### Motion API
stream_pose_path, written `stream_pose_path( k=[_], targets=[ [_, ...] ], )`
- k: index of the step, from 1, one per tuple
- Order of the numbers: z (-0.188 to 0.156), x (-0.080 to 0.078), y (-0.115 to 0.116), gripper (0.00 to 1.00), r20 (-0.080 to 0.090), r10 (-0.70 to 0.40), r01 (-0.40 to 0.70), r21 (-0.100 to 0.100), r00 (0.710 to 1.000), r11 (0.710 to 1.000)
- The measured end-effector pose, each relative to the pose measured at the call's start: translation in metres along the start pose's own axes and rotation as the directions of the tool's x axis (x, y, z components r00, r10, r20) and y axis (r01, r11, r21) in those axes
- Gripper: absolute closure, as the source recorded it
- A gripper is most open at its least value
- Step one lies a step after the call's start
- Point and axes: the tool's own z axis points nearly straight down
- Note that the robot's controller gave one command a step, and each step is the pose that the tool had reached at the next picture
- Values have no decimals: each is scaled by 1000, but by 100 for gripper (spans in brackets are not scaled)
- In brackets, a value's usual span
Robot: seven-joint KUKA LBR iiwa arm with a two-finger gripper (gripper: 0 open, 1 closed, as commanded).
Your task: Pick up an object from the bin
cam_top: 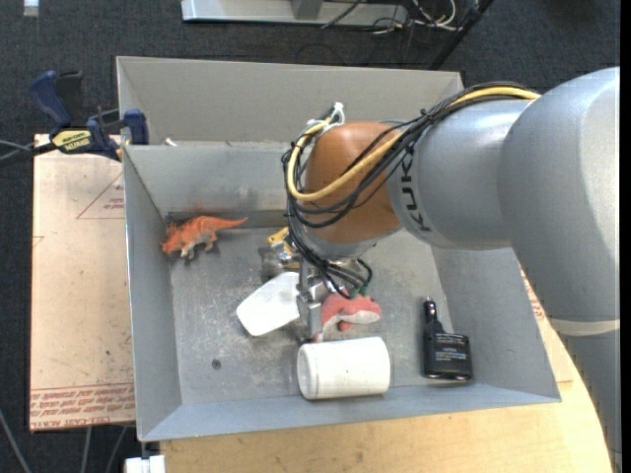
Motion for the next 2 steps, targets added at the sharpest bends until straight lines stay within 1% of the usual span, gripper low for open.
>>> stream_pose_path(
  k=[1,2],
  targets=[
    [5,20,15,100,9,-152,152,1,988,988],
    [5,20,15,100,9,-152,152,1,988,988]
  ],
)
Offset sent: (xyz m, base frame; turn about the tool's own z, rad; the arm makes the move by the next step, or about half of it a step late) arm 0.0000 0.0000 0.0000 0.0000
